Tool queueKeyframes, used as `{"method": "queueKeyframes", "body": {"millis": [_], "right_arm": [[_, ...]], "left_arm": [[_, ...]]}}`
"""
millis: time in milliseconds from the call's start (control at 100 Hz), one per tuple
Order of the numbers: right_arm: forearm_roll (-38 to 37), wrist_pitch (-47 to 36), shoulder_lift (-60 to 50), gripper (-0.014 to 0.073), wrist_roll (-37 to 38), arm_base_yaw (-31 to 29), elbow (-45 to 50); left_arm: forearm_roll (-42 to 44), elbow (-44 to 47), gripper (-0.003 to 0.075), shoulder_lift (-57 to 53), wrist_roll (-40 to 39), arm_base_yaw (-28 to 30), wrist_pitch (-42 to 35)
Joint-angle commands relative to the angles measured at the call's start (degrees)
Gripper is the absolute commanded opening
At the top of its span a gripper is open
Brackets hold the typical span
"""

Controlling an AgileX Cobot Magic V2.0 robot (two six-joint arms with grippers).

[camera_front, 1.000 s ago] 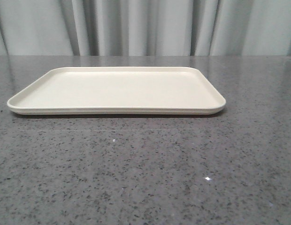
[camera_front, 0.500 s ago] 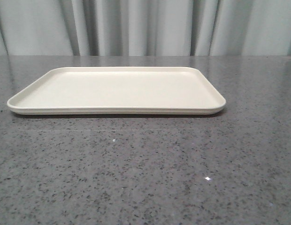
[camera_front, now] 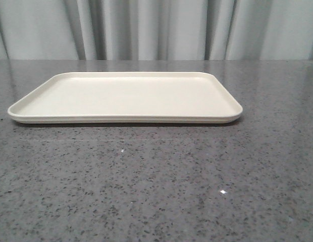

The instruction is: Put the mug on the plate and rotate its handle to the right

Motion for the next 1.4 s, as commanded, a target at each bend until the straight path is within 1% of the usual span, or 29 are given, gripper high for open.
{"method": "queueKeyframes", "body": {"millis": [0, 310, 520, 670, 820, 890, 1060, 1180, 1310, 1390], "right_arm": [[0.4, -4.1, 0.6, 0.0423, -0.6, -0.1, -2.1], [0.2, -4.9, 0.6, 0.0433, -0.6, -0.1, -2.1], [0.2, -4.8, 0.8, 0.0522, -0.6, -0.1, -2.1], [-0.1, -6.4, 0.8, 0.0525, -0.7, -0.1, -2.1], [-0.1, -5.8, 0.8, 0.0525, -0.8, -0.1, -2.1], [-0.1, -5.8, 0.8, 0.0525, -0.8, -0.1, -2.1], [-1.0, -5.6, 0.8, 0.0525, -0.8, -0.1, -2.2], [-1.7, -5.0, 0.8, 0.0525, -0.8, -0.1, -2.7], [-3.0, -1.1, 1.8, 0.0525, -0.8, -0.1, -5.7], [-3.7, 1.4, 3.6, 0.0525, -0.8, -0.1, -8.3]], "left_arm": [[-0.4, -1.9, 0.0357, 0.4, -0.4, -0.1, -4.3], [-0.3, -1.9, 0.0356, 0.4, -0.4, -0.1, -5.2], [0.0, -1.9, 0.0356, 0.4, -0.4, -0.1, -5.2], [0.5, -2.4, 0.0356, 0.4, -0.4, -0.1, -4.9], [2.1, -4.3, 0.0356, 0.4, -0.4, -0.1, -4.0], [2.2, -5.4, 0.0356, 0.4, -0.4, -0.1, -3.0], [2.7, -8.9, 0.0356, 1.4, -0.4, -0.1, 2.9], [2.8, -11.3, 0.0356, 2.2, -0.4, -0.1, 4.2], [4.2, -14.0, 0.0356, 2.9, -0.4, -0.1, 5.2], [6.0, -16.4, 0.0356, 4.3, -0.4, -0.1, 9.5]]}}
